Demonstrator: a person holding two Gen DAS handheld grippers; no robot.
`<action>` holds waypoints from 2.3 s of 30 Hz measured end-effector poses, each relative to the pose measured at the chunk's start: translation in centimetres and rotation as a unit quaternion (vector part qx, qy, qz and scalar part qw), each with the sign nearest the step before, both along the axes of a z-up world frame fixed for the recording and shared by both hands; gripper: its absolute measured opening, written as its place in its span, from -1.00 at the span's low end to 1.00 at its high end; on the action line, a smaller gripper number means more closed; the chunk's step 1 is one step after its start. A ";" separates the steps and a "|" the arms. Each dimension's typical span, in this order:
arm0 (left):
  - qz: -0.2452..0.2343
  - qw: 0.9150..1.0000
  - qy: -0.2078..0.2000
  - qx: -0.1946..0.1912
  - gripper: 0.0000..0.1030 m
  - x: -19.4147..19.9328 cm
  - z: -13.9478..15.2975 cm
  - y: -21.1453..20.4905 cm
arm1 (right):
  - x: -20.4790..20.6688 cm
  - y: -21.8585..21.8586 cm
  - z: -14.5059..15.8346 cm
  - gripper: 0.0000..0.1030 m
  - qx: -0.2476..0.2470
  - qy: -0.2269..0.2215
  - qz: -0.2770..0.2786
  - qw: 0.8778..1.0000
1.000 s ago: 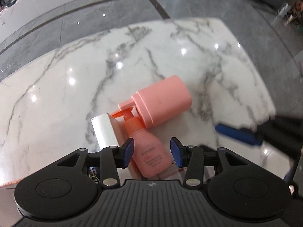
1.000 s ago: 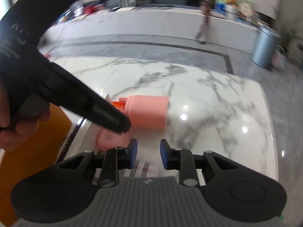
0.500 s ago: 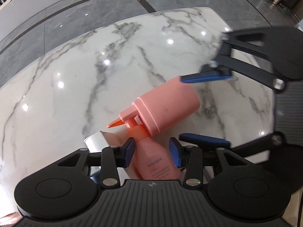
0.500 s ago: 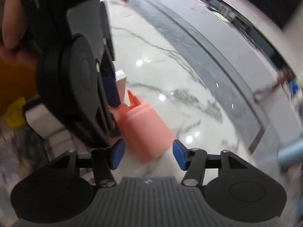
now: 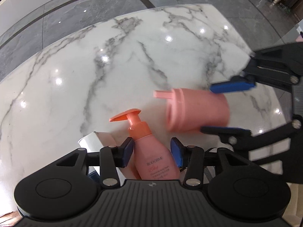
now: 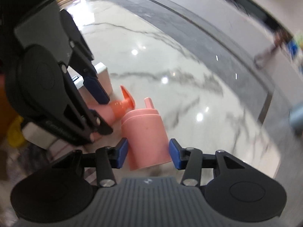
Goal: Organize rigid objects
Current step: 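Close left tool on pump bottle while right tool grasps pink lidded cup, then carry both items into the box, opening left tool to release the pump bottle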
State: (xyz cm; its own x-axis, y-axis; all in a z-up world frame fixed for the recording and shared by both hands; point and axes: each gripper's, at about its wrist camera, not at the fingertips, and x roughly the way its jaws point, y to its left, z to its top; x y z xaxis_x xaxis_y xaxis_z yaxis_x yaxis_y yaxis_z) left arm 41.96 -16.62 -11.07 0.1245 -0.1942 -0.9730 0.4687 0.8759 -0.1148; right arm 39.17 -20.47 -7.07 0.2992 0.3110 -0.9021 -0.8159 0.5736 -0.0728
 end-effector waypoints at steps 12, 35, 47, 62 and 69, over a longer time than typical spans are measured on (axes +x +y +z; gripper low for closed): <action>-0.007 1.000 -0.002 0.027 0.18 0.6 -0.3 -0.7 | -0.9 1.7 -1.0 0.33 -0.017 0.009 0.018 1.000; -0.041 0.991 -0.129 -0.022 -0.29 -5.3 3.1 0.0 | -5.8 -3.2 0.6 0.10 0.016 -0.007 -0.093 0.996; -0.033 0.957 -0.262 -0.121 -0.37 -15.6 12.1 7.1 | -13.4 -5.0 7.1 0.10 0.150 -0.039 -0.214 0.964; 0.043 0.952 -0.300 -0.053 -0.43 -19.6 13.9 22.8 | -18.9 11.1 11.9 0.10 0.312 -0.014 -0.138 0.940; 0.022 0.954 -0.299 -0.027 -0.43 -17.3 10.7 24.7 | -16.2 19.3 6.9 0.10 0.280 0.031 -0.159 0.946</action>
State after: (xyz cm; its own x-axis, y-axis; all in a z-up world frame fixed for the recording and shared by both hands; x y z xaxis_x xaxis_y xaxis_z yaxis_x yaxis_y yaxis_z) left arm 24.69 8.10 -0.38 0.6628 -0.2235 -0.7147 0.4273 0.8967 0.1158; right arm 22.93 -1.13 -0.12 0.4102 0.6490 -0.6408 -0.5891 0.7249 0.3571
